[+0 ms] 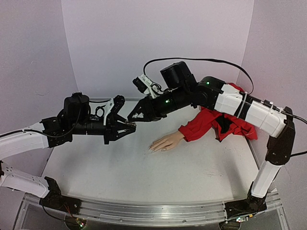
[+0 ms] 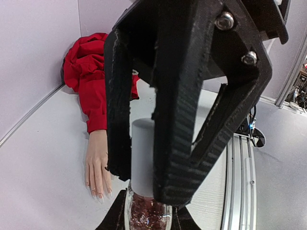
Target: Paint the nails
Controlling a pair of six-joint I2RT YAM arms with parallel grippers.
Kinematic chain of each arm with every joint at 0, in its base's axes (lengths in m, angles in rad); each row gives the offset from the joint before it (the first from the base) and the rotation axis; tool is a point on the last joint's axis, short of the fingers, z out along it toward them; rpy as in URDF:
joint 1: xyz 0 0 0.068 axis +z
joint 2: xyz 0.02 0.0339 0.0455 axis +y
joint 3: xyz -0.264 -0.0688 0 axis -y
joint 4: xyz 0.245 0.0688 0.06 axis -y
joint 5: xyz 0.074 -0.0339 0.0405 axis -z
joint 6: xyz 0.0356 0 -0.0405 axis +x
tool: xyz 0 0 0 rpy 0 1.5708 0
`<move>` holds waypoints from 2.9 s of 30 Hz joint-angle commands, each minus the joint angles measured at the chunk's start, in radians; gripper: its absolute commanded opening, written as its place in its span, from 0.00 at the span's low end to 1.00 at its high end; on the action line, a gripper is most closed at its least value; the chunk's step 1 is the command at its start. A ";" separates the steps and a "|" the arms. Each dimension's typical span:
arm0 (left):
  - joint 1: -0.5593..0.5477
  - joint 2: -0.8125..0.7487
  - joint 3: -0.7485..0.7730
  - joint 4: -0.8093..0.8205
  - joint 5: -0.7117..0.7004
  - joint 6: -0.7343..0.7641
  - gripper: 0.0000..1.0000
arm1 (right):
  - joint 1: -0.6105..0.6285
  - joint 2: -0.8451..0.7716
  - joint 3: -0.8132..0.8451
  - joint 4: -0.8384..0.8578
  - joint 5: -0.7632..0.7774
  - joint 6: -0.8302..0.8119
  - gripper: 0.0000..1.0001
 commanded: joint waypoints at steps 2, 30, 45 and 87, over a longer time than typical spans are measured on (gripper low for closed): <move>0.000 -0.011 0.040 0.025 0.017 0.016 0.00 | 0.000 0.004 0.046 -0.004 -0.015 -0.018 0.30; 0.001 0.002 0.039 0.001 0.029 0.012 0.00 | -0.003 -0.050 0.012 -0.001 0.062 -0.033 0.00; 0.001 0.013 0.041 -0.003 0.044 0.015 0.00 | -0.003 -0.110 -0.042 0.009 0.088 -0.064 0.00; 0.003 0.060 0.076 -0.005 0.355 -0.012 0.00 | 0.012 -0.243 -0.288 0.115 -0.171 -0.493 0.00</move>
